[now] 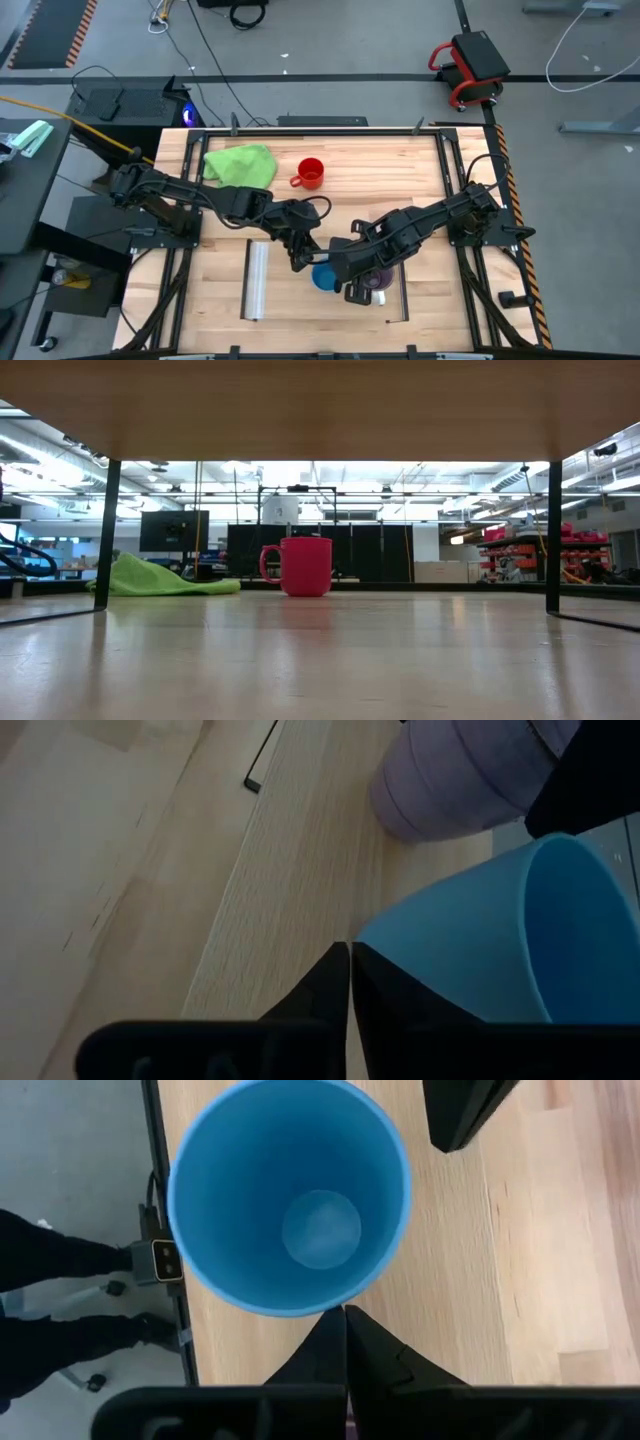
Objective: Stack small to large cups/mugs on shelf
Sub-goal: Adjust the blue cup on the shelf, then prepare the red mug on the table
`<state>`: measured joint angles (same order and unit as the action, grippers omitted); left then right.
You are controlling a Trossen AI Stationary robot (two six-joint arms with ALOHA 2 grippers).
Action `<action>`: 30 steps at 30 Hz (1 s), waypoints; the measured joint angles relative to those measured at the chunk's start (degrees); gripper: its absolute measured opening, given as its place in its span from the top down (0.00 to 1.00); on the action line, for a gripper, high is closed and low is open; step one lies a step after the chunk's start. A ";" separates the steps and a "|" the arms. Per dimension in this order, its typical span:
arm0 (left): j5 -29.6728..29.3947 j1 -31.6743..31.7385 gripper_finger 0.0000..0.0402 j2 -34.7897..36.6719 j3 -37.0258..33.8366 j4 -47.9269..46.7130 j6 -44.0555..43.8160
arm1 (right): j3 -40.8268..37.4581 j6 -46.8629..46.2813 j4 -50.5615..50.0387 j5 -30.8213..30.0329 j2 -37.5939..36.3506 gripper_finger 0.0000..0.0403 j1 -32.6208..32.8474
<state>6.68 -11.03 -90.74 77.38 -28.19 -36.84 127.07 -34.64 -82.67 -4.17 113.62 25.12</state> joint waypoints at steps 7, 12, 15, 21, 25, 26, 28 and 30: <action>-0.65 0.00 0.96 0.00 0.00 -0.01 0.16 | 0.02 -1.62 -4.45 -0.60 0.00 0.99 -0.24; -1.36 1.11 0.96 0.23 0.00 -0.04 1.20 | 0.02 -1.78 -4.74 -0.68 -0.24 0.98 -0.26; -1.43 2.99 0.95 0.70 0.00 0.09 1.46 | 0.09 -1.80 -5.03 -0.82 -0.74 0.98 -0.54; -1.44 8.19 0.95 2.69 -0.02 -1.16 3.27 | 0.09 -1.80 -6.31 -3.29 -2.75 0.98 -1.37; 0.25 12.87 0.96 3.78 -0.02 -2.20 5.43 | 0.09 -1.80 -6.60 -7.19 -5.50 0.98 -2.40; 0.76 14.22 0.96 3.85 -0.02 -2.52 6.00 | 0.09 -1.80 -6.97 -8.32 -6.26 0.97 -2.73; 1.77 17.31 0.96 3.85 -0.02 -3.82 7.01 | 0.09 -1.80 -7.23 -10.63 -8.07 0.97 -3.91; 2.12 20.20 0.95 3.85 -0.02 -4.83 7.83 | 0.09 -1.77 -7.42 -13.13 -9.73 0.96 -5.40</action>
<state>8.79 9.17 -86.89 77.36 -33.01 -29.01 127.15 -36.42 -90.09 -17.30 103.89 19.72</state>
